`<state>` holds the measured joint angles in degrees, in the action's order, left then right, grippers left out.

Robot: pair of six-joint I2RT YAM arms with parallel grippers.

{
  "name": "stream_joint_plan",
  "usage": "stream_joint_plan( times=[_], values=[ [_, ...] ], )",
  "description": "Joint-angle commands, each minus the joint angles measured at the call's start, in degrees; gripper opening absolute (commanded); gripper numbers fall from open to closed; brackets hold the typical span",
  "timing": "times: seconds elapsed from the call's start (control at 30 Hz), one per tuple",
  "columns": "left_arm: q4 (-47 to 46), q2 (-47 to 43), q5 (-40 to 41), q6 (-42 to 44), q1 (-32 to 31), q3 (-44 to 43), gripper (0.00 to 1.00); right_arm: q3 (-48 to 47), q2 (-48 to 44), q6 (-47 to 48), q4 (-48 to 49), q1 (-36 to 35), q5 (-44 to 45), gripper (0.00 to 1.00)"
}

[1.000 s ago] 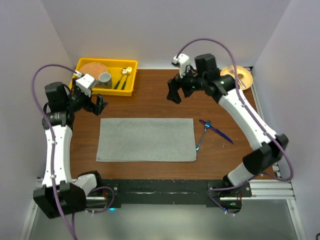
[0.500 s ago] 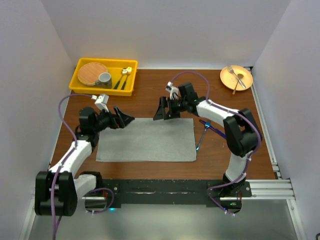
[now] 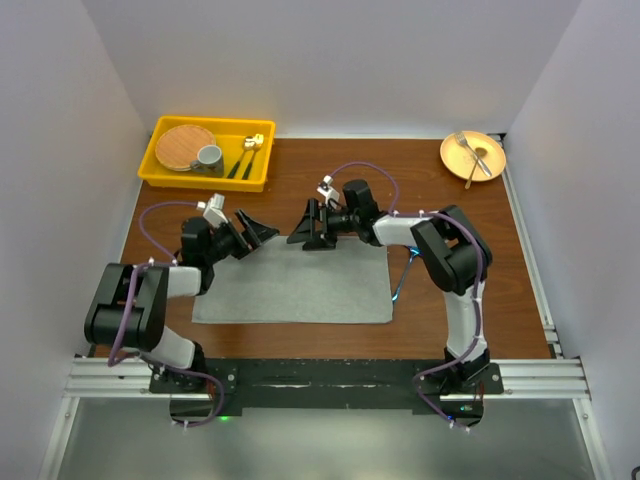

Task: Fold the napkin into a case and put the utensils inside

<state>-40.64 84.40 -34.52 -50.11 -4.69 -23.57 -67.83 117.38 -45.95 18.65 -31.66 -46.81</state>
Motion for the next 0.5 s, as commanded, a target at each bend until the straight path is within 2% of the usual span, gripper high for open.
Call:
stream_joint_plan(
  times=[0.0,0.3,0.47],
  values=[
    [-10.8,5.8,-1.1,-4.5,-0.4,-3.1,1.0,-2.6,3.1,-4.1,7.1,-0.1,-3.0,0.98],
    [-14.8,13.2,-4.0,-4.7,4.7,-1.8,1.0,-0.5,7.1,-2.2,6.0,1.1,-5.1,0.98],
    [-14.0,16.4,-5.2,-4.1,13.5,-1.4,1.0,-0.1,8.0,-0.5,4.2,2.0,-5.3,0.98]
  ],
)
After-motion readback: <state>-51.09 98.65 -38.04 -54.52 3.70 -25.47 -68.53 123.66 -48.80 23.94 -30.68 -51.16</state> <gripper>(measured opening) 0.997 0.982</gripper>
